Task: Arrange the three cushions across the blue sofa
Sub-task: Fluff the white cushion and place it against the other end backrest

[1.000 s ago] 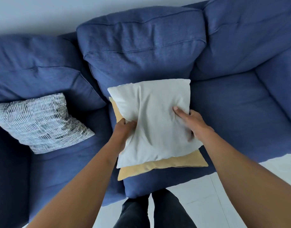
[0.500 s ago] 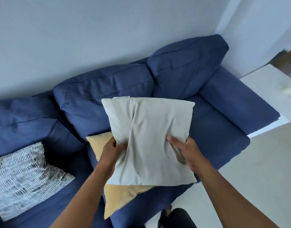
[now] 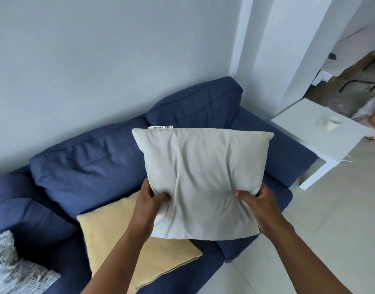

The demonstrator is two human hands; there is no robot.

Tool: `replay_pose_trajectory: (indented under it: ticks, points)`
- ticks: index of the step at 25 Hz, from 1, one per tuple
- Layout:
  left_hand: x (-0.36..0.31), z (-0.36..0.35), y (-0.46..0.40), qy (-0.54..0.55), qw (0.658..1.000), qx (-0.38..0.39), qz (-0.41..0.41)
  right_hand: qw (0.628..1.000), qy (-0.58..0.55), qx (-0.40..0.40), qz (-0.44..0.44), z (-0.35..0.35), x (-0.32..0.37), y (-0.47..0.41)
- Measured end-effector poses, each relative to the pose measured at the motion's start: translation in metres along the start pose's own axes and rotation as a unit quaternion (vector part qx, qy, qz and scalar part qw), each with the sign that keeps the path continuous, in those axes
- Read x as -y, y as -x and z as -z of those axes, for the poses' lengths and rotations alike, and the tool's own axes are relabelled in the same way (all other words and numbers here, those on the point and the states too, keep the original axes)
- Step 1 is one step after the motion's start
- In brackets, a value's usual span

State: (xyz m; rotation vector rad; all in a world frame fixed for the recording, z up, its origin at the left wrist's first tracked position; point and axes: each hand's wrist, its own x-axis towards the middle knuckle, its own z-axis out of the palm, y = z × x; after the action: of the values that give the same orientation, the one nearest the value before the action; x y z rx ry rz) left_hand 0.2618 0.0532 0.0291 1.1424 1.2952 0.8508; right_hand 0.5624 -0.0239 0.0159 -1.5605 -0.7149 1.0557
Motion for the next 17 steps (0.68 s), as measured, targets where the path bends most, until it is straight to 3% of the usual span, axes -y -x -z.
replay_pose_trajectory:
  ticks: [6,17]
  points:
    - [-0.025,-0.113,0.003,0.020,0.998,0.062,-0.007,0.999,0.001,-0.035,0.016,0.120,0.013,-0.032]
    - [-0.030,-0.181,-0.098,0.033,0.999,-0.001,-0.010,1.000,0.007,-0.004,-0.028,0.147,0.031,-0.154]
